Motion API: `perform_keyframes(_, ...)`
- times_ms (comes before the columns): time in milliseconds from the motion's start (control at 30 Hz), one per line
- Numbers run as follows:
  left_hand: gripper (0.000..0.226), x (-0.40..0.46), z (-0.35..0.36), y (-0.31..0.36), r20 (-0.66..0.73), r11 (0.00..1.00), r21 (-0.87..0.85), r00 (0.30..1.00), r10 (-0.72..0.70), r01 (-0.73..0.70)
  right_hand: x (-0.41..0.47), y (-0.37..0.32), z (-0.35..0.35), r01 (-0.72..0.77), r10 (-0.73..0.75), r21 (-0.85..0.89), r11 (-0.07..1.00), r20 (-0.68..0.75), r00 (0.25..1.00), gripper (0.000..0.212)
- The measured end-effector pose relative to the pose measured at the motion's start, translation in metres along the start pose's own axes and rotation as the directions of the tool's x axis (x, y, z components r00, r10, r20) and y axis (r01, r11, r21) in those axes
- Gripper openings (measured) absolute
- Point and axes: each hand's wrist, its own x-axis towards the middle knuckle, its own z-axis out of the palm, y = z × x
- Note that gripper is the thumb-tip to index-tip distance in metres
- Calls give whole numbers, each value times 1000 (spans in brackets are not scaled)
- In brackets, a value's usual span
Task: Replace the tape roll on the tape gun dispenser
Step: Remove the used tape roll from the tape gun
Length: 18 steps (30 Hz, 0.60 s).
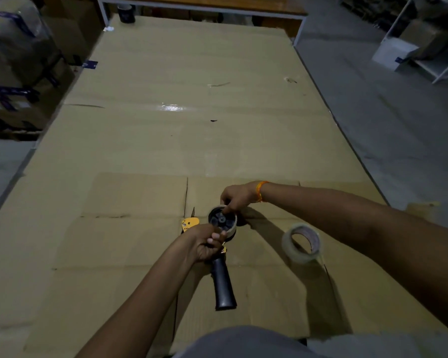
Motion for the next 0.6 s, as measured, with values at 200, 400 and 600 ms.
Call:
perform_keyframes(200,44,-7,-1,0,22,996,-80,999,29,-27,-23,-5,24,-38,135,400,916,-218,967,57)
perform_keyframes(400,41,-11,-3,-1,55,991,-125,997,60,-52,-47,-11,90,-150,492,924,350,-45,869,37)
perform_keyframes(600,37,-15,-12,-2,68,994,-35,992,110,-107,-27,-28,122,-67,647,953,295,-147,748,35)
